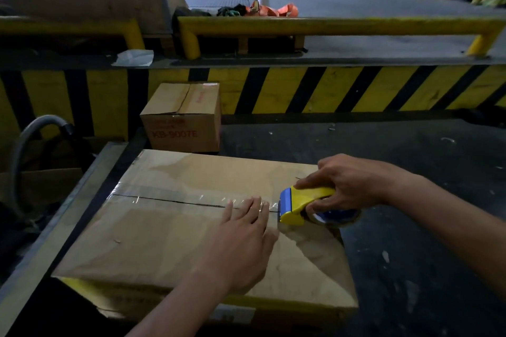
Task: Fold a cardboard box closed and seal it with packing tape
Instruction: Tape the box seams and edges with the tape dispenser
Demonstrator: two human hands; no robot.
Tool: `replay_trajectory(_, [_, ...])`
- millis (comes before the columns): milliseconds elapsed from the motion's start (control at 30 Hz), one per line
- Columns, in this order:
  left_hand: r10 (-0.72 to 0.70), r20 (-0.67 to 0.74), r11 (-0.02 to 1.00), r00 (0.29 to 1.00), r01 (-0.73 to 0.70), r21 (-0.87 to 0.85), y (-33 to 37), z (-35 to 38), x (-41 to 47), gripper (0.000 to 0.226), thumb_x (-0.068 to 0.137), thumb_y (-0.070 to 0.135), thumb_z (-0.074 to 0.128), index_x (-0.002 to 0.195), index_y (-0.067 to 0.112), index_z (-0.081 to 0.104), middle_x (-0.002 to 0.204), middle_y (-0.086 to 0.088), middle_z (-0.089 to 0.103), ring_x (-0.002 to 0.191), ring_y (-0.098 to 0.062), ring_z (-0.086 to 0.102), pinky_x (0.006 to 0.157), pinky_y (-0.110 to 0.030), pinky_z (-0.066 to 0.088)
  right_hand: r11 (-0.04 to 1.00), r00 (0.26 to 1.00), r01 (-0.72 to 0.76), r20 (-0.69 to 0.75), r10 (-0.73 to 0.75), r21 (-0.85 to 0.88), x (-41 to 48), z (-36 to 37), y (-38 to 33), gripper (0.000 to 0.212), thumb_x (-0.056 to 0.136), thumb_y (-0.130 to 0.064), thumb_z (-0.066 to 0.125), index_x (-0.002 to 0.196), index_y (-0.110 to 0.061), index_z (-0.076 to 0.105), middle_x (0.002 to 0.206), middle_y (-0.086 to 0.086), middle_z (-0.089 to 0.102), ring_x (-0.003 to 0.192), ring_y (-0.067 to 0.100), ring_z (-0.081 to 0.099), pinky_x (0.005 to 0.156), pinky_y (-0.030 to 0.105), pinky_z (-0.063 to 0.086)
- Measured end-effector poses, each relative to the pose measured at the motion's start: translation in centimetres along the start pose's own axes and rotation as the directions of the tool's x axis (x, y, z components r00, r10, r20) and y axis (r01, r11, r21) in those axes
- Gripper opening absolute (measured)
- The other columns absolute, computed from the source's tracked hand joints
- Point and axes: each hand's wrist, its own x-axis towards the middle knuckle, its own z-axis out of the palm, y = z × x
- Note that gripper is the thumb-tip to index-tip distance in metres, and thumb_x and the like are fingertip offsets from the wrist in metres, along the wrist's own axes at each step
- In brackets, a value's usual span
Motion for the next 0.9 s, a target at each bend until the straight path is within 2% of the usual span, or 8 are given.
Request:
replay_trajectory(167, [0.000, -0.014, 1.000, 1.000, 0.000, -0.004, -0.4, 0.3, 0.0, 0.067, 0.103, 0.056, 0.002, 0.161, 0.024, -0.003, 0.170, 0.004, -0.005, 0.155, -0.011, -0.011, 0.127, -0.046, -0.001, 0.999, 0.999, -0.014, -0.041, 0.016, 0.042, -0.8, -0.4, 1.2, 0.068, 0.078, -0.079, 0.047, 0.141, -0.054, 0.040, 0.101, -0.016, 0.049, 0.089, 0.005, 0.048, 0.073, 0.024, 0.044])
replay_trajectory(367, [-0.017, -0.033, 1.000, 0.999, 0.017, 0.008, -0.7, 0.4, -0.1, 0.067, 0.104, 0.054, 0.002, 0.162, 0.022, -0.001, 0.170, 0.003, -0.002, 0.155, -0.011, -0.008, 0.127, -0.043, -0.001, 0.997, 0.997, -0.076, -0.027, 0.076, 0.023, -2.9, -0.5, 3.3, 0.064, 0.079, -0.076, 0.051, 0.139, -0.058, 0.039, 0.095, -0.018, 0.045, 0.085, 0.003, 0.046, 0.065, 0.020, 0.034])
replay_trajectory(500, [-0.016, -0.017, 0.999, 1.000, 0.017, 0.031, -0.2, -0.1, 0.3, 0.066, 0.104, 0.053, 0.002, 0.162, 0.020, -0.001, 0.170, 0.000, -0.001, 0.156, -0.015, -0.006, 0.128, -0.046, 0.003, 0.994, 0.993, -0.112, 0.020, 0.113, -0.012, -3.8, 0.2, 4.1, 0.064, 0.082, -0.072, 0.051, 0.142, -0.058, 0.032, 0.097, -0.019, 0.040, 0.087, 0.004, 0.043, 0.067, 0.020, 0.033])
replay_trajectory(600, [-0.033, -0.001, 0.996, 0.999, 0.033, 0.084, 0.8, -0.5, 0.7, 0.064, 0.106, 0.045, 0.008, 0.162, 0.015, -0.001, 0.171, -0.006, 0.000, 0.157, -0.021, -0.004, 0.127, -0.049, 0.006, 0.994, 0.994, -0.110, 0.008, 0.110, -0.006, -3.7, 1.1, 4.3, 0.064, 0.082, -0.072, 0.051, 0.142, -0.057, 0.034, 0.095, -0.021, 0.038, 0.086, 0.001, 0.041, 0.068, 0.020, 0.034])
replay_trajectory(700, [0.042, 0.002, 0.994, 0.999, -0.042, 0.105, 2.5, -1.0, 1.7, 0.062, 0.108, 0.038, 0.016, 0.161, 0.015, -0.005, 0.170, -0.008, -0.007, 0.157, -0.024, -0.007, 0.127, -0.048, 0.002, 0.993, 0.993, -0.116, 0.009, 0.116, 0.005, -3.6, 1.3, 4.8, 0.063, 0.083, -0.070, 0.052, 0.142, -0.056, 0.035, 0.095, -0.020, 0.039, 0.086, 0.001, 0.041, 0.069, 0.019, 0.034])
replay_trajectory(800, [0.099, 0.015, 0.995, 0.995, -0.098, -0.007, 4.6, -0.5, 2.7, 0.063, 0.107, 0.048, 0.010, 0.162, 0.018, -0.003, 0.170, -0.003, -0.007, 0.156, -0.019, -0.009, 0.127, -0.046, -0.001, 0.994, 0.994, -0.107, 0.006, 0.107, 0.008, -3.4, 1.5, 5.0, 0.062, 0.084, -0.069, 0.052, 0.141, -0.056, 0.035, 0.096, -0.020, 0.039, 0.086, 0.002, 0.042, 0.067, 0.018, 0.033])
replay_trajectory(900, [0.091, 0.040, 0.996, 0.995, -0.091, -0.016, 5.1, 0.5, 2.8, 0.070, 0.103, 0.059, 0.002, 0.161, 0.020, -0.006, 0.170, 0.001, -0.011, 0.155, -0.017, -0.014, 0.127, -0.046, -0.002, 0.994, 0.994, -0.108, 0.008, 0.108, 0.029, -3.6, 1.8, 5.4, 0.062, 0.084, -0.069, 0.053, 0.142, -0.057, 0.034, 0.097, -0.019, 0.039, 0.087, 0.003, 0.043, 0.066, 0.018, 0.033])
